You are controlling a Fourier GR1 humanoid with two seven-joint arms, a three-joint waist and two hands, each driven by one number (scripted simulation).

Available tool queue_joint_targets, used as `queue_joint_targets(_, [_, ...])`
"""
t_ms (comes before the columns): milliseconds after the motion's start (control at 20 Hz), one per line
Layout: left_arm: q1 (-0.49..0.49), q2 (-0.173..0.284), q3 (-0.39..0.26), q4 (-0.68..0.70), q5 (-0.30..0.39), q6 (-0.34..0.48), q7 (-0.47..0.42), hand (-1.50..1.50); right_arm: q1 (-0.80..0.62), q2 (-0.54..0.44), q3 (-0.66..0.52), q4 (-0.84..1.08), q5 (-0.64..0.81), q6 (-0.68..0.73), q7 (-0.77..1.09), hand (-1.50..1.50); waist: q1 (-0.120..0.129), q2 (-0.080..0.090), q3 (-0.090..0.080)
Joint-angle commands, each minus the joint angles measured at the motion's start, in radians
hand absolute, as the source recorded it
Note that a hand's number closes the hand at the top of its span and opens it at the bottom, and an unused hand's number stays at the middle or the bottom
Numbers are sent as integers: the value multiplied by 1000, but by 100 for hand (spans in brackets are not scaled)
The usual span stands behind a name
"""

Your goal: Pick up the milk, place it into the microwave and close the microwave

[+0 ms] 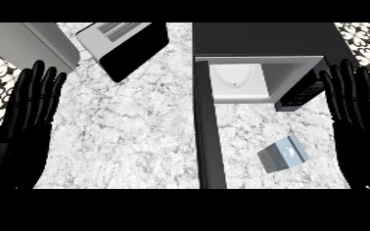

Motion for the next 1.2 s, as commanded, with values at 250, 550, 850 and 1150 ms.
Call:
queue_joint_targets(250, [128, -98, -137, -29, -101, 91, -12, -150, 286, -124, -102, -293, -245, 210, 64, -150, -5, 14, 3])
queue_joint_targets(550, [236, -100, -230, -77, 104, 217, 13, -150, 348, -159, -138, -245, -370, 276, 154, -150, 8, 17, 3])
queue_joint_targets(850, [467, -76, -256, -21, 151, 116, -226, -150, 512, -100, -159, -152, -315, 400, -14, -150, 10, 16, 3])
queue_joint_targets(1150, [600, -61, -359, -44, 103, 106, -335, -150, 481, -41, -145, -100, -239, 395, -12, -150, 17, 17, 3])
